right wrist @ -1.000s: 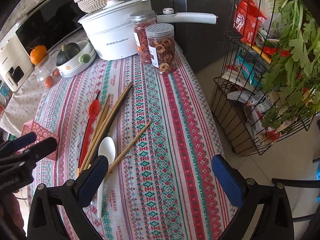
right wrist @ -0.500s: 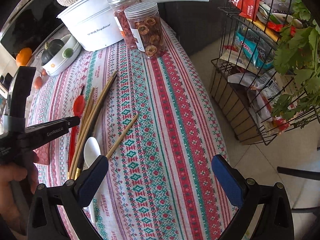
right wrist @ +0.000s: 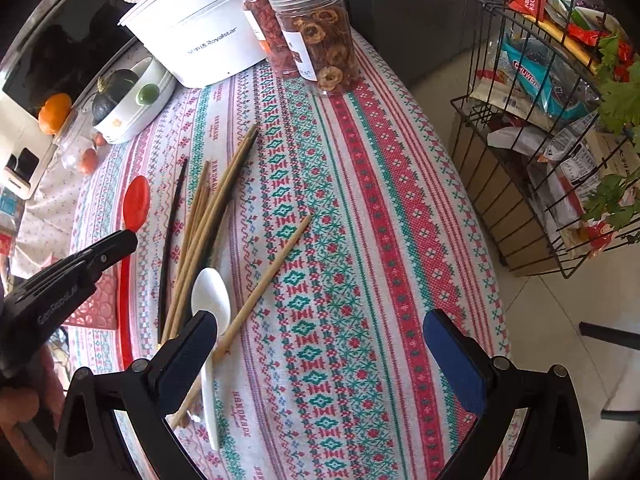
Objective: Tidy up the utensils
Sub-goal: 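Reach the left tool to the red spoon and close on it, then grasp the white spoon with the right tool while the left tool holds the red spoon up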
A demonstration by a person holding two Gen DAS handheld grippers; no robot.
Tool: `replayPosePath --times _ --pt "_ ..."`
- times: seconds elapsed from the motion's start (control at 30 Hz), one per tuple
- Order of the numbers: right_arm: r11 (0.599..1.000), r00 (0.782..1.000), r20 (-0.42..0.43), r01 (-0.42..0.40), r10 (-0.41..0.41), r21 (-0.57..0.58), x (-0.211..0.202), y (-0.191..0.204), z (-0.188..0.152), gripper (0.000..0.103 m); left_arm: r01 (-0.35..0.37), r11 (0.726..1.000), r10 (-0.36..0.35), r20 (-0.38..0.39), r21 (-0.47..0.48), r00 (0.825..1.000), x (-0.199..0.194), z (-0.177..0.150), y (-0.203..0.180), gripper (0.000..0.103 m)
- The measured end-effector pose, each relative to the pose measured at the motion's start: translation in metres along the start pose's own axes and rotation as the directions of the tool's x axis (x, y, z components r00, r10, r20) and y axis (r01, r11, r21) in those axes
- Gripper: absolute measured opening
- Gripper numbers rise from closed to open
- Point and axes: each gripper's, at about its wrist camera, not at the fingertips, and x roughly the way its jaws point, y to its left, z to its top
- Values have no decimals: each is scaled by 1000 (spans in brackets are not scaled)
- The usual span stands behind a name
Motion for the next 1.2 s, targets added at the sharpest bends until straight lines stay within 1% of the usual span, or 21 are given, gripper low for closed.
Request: replayPosePath --times 0.03,0.1,0.17,0.2,0.23,0.27,0.3,0.33,0.4,0.47,0.53,0.57,0.63,0.73,0.87,0.9,0.93,0.97,1.0,1.03,1.2 --pt "999 999 0 -34 34 5 1 3 0 103 19 1000 -19 23 5 1000 -14 -7 -1 9" --pt "995 995 -3 -97 97 0 3 13 -2 103 50 999 -51 68 16 996 -32 -15 9 9" --pt "991 991 -1 -132 132 -26 6 24 -3 100 68 997 -71 108 30 992 -54 -29 12 9" --pt "989 990 0 -143 143 -49 7 30 -4 94 74 997 -78 125 37 989 -59 -32 18 9" --pt "986 988 -2 -154 154 -69 10 36 -4 85 80 996 -85 139 41 987 -66 -39 22 9" --pt "982 986 -8 -167 167 -83 13 41 -4 80 88 995 -94 152 42 984 -71 -45 28 9" --pt "980 984 -15 -180 179 -89 17 44 -5 71 98 994 -103 163 41 981 -73 -48 35 9" --pt "978 982 -22 -190 189 -91 21 47 -5 66 105 994 -110 173 39 979 -78 -53 40 9" --pt "975 980 -22 -197 196 -99 28 51 -5 63 115 993 -119 196 30 973 -84 -64 50 9" --pt "975 983 -10 -185 186 -120 34 57 -3 59 127 992 -127 217 14 968 -89 -74 59 9" --pt "974 986 0 -168 169 -150 40 64 -2 52 140 990 -136 211 0 968 -87 -78 65 9" --pt "973 987 -3 -160 162 -164 44 67 -2 50 143 990 -140 207 -2 968 -86 -79 67 9" --pt "974 991 -19 -135 134 -184 51 69 -4 42 149 989 -146 205 0 968 -87 -84 69 9" --pt "974 997 -31 -76 71 -213 60 71 -8 40 156 988 -152 195 -4 969 -85 -89 73 9" --pt "966 999 -15 -35 32 -256 63 79 -10 38 158 987 -152 191 -15 970 -83 -93 76 9" --pt "964 1000 -6 -17 16 -265 64 82 -11 35 157 988 -151 196 -15 969 -84 -94 76 9" --pt "963 1000 4 5 -4 -271 64 83 -12 27 155 988 -149 203 -15 968 -84 -94 76 9" --pt "963 1000 12 18 -15 -270 65 84 -12 22 153 988 -146 211 -15 967 -85 -94 76 9" --pt "964 1000 12 17 -15 -264 65 83 -13 12 151 988 -144 219 -14 965 -87 -94 75 9" --pt "967 1000 12 13 -10 -255 65 82 -13 9 148 989 -141 229 -12 963 -88 -94 74 9" --pt "964 999 42 -9 21 -266 49 71 -20 5 136 991 -129 273 -9 954 -95 -96 70 9"
